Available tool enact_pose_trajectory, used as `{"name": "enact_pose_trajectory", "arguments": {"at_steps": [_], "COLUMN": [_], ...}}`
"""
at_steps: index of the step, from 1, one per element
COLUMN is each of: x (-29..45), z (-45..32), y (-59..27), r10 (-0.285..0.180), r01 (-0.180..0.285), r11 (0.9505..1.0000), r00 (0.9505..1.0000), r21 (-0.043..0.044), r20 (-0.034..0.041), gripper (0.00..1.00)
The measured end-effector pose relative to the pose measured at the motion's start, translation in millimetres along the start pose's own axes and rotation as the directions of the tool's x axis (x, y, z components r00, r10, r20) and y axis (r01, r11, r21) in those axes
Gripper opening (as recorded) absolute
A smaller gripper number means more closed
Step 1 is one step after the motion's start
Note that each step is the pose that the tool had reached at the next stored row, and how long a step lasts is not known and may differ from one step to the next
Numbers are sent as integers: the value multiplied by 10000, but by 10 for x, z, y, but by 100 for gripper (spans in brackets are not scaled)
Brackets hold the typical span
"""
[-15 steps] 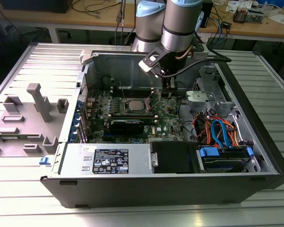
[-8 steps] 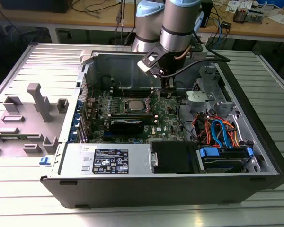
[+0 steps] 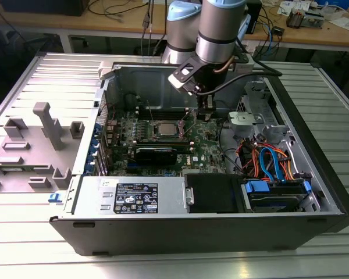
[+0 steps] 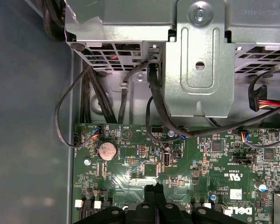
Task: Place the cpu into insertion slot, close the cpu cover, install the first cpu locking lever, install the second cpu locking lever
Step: 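Close the cpu cover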
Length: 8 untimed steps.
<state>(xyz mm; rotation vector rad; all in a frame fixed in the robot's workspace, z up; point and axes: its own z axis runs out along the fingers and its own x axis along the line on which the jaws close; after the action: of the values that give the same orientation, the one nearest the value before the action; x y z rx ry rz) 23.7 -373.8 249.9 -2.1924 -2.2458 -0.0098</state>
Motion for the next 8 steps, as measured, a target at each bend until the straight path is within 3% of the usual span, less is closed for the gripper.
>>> {"name": "enact_pose_trajectory", "arguments": {"at_steps": [8], "x": [1], "z": [0], "y": [-28], "r10": [0], "r01": [0], "r11": [10000], "r00": [10000], "r21": [0], "r20": [0], "gripper": [11]}}
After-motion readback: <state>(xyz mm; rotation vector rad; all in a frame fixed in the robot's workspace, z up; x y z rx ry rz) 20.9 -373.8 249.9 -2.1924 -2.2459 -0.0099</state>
